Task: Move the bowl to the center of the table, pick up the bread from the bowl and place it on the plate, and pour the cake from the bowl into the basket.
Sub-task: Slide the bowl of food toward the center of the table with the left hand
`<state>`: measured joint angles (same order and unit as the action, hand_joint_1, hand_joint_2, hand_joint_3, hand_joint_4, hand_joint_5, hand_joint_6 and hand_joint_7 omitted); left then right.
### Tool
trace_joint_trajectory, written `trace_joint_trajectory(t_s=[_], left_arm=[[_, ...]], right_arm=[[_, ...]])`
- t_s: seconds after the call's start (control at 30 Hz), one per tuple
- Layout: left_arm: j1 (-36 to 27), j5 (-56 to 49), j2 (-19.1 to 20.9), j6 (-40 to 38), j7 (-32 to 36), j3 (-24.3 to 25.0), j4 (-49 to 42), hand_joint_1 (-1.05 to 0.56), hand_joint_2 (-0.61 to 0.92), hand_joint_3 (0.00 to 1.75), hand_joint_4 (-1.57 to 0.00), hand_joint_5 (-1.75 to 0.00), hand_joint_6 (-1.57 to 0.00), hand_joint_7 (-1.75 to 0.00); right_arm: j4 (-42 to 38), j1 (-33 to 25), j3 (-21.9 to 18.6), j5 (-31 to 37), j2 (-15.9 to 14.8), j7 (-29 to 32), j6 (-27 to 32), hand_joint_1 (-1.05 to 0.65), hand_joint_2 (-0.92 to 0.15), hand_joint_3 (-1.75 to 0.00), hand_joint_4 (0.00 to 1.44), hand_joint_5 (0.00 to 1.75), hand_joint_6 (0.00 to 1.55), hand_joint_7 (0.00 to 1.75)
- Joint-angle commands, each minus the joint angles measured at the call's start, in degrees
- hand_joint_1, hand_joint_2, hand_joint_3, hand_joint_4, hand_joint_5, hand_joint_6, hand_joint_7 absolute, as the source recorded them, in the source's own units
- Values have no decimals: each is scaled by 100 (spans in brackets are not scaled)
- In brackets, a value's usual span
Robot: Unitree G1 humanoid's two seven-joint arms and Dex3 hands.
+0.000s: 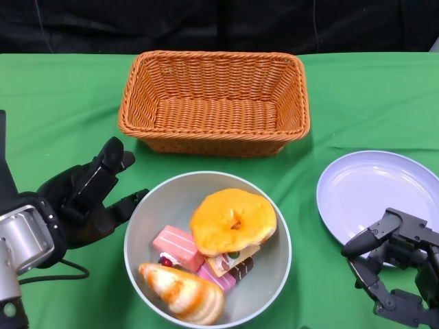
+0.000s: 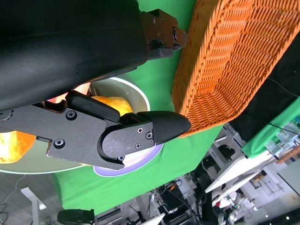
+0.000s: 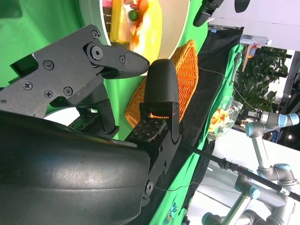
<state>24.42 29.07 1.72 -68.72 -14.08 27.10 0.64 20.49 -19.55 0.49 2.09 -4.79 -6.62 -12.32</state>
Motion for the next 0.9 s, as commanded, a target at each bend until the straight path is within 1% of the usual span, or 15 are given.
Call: trace_joint_trajectory(t_s=[0.03, 0.1, 0.17, 0.3, 0.4, 0.43, 0.47, 0.53, 0.6, 0.73, 0.77, 0.8, 0.83, 0.9], left_arm=[[-167, 126, -117, 670, -255, -318, 59, -59, 92, 63, -8, -4, -6, -2], [-221, 125, -117, 941, -227, -440, 34, -58, 92, 62, -11, -5, -7, -3], [-258, 131, -107, 1136, -189, -530, 8, -58, 92, 58, -16, -8, -13, -5], [-344, -103, 146, 1835, -182, -762, -64, -56, 92, 51, -18, -8, -17, -5], [-366, -109, 243, 2045, -137, -838, -107, -52, 92, 46, -20, -9, -18, -5], [-363, -190, 295, 2120, 15, -832, -32, -52, 92, 46, -20, -9, -18, -4], [-362, -250, 334, 2177, 132, -829, 25, -45, 92, 42, -28, -13, -23, -6], [-376, -420, 465, 2392, 236, -881, 130, -42, 92, 39, -33, -16, -28, -7], [-395, -486, 526, 2521, 230, -935, 151, -40, 92, 39, -35, -17, -31, -8], [-414, -462, 558, 2603, 249, -982, 132, -40, 92, 39, -35, -17, -33, -8], [-411, -533, 595, 2763, 276, -983, 133, -39, 92, 41, -36, -18, -35, -8], [-387, -670, 652, 3153, 294, -950, 34, -38, 92, 45, -39, -19, -39, -9], [-371, -774, 690, 3453, 302, -927, -49, -33, 92, 42, -48, -25, -48, -12], [-359, -870, 719, 3790, 296, -916, -168, -31, 92, 41, -52, -27, -52, -13]], right_arm=[[6, -36, -16, 1, 0, 55, -43, -18, -62, -72, 84, 152, 81, 110], [-9, -32, -20, -8, -5, 49, -56, -17, -61, -73, 84, 153, 81, 110], [-26, -28, -24, -6, -10, 49, -74, -17, -61, -74, 83, 153, 80, 110], [-46, -22, -37, -86, -10, 14, -74, -19, -61, -74, 83, 155, 81, 111], [-61, -19, -43, -116, -12, 3, -81, -18, -61, -74, 82, 154, 80, 111], [-53, -25, -48, -124, -10, 6, -55, -18, -61, -74, 82, 154, 80, 111], [-46, -30, -52, -130, -9, 9, -36, -19, -61, -74, 83, 154, 80, 111], [-54, -36, -63, -122, -22, 13, -33, -19, -61, -73, 83, 154, 80, 111], [-64, -37, -66, -122, -31, 14, -45, -19, -61, -71, 83, 153, 80, 111], [-67, -36, -65, -126, -34, 15, -48, -19, -62, -70, 84, 153, 80, 110], [-72, -34, -66, -129, -30, 18, -45, -19, -62, -70, 83, 153, 80, 110], [-83, -34, -69, -157, -30, 6, -29, -18, -62, -70, 83, 153, 81, 110], [-91, -34, -71, -178, -30, -3, -17, -18, -62, -71, 82, 154, 80, 110], [-98, -35, -73, -201, -32, -13, -6, -18, -62, -71, 82, 155, 80, 111]])
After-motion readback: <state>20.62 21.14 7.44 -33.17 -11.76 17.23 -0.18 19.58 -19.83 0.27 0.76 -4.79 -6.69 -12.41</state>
